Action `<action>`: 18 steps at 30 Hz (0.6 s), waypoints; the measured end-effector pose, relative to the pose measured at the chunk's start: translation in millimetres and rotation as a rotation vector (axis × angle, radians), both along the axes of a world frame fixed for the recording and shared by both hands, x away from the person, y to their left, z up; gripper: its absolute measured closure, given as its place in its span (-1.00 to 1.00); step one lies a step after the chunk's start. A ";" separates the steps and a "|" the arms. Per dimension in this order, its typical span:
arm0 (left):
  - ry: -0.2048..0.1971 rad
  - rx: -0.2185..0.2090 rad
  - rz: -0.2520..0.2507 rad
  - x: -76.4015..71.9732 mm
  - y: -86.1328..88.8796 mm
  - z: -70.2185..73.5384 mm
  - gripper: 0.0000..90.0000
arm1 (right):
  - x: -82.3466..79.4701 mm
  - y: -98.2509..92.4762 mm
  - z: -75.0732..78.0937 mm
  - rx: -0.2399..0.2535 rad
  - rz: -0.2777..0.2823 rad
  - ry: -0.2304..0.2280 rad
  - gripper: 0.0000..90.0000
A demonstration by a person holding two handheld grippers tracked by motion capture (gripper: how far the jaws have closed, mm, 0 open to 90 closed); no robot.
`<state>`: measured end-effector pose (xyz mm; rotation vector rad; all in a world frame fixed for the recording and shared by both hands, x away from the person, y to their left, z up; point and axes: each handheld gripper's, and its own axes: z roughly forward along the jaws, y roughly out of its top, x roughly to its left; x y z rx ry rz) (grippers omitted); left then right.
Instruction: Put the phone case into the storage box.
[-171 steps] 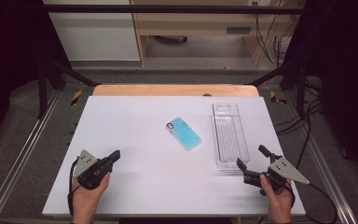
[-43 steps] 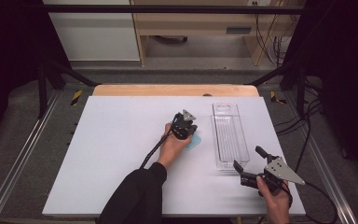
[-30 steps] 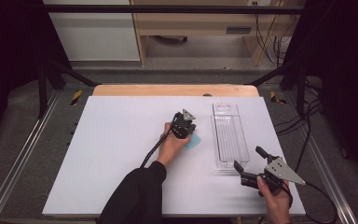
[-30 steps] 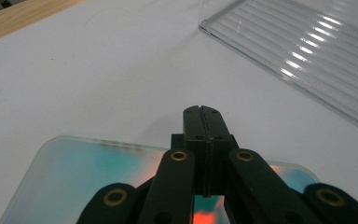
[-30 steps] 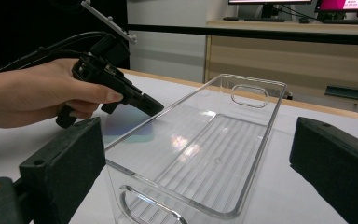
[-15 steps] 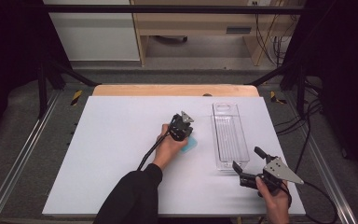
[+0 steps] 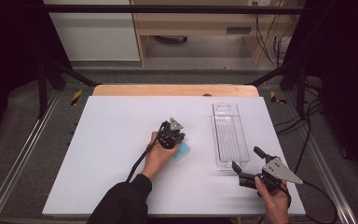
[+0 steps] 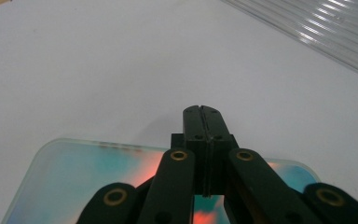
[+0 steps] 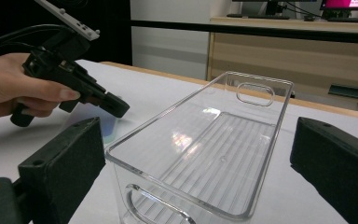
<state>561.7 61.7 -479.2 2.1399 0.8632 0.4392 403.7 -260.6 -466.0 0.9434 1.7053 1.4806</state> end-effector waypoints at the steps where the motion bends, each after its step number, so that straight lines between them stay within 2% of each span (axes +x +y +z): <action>1: -0.001 -0.001 0.000 -2.3 1.9 -0.2 1.00 | 0.1 0.1 0.0 -0.001 0.001 0.000 -0.93; 14: 0.004 -0.016 0.002 -35.6 29.9 -1.3 1.00 | 0.5 1.4 0.0 -0.006 0.002 0.002 -0.92; 18: 0.005 -0.037 -0.005 -47.2 37.1 -0.6 1.00 | 0.5 1.8 0.4 -0.006 0.002 0.000 -0.93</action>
